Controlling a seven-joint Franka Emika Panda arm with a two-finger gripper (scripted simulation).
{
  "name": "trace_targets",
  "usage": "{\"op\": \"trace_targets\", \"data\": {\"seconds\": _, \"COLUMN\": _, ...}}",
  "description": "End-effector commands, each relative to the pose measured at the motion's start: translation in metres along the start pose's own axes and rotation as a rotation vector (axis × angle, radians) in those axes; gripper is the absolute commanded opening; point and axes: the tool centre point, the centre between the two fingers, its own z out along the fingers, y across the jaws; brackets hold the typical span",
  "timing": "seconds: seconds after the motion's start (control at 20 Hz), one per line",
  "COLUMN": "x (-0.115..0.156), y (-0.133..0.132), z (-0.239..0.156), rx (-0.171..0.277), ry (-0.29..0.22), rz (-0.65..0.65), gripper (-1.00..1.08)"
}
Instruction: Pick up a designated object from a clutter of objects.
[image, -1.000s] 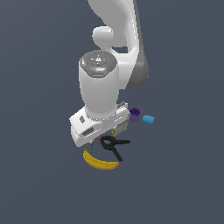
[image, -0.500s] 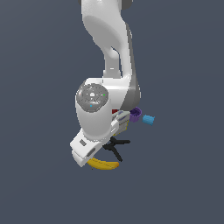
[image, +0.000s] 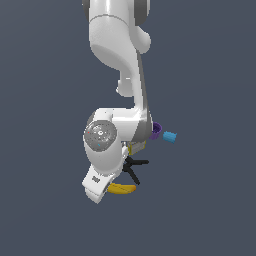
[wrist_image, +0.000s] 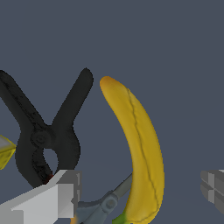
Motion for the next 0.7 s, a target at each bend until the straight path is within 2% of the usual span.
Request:
{"op": "trace_targets", "data": {"seconds": 0.0, "x": 0.000, "y": 0.003, "z": 0.009, "rx": 0.001, "ry": 0.004, "rz": -0.036, "gripper": 1.00}}
{"op": "trace_targets", "data": {"seconds": 0.65, "x": -0.001, "y": 0.006, "z": 0.026, "rx": 0.004, "ry": 0.009, "rz": -0.083, "gripper": 1.00}}
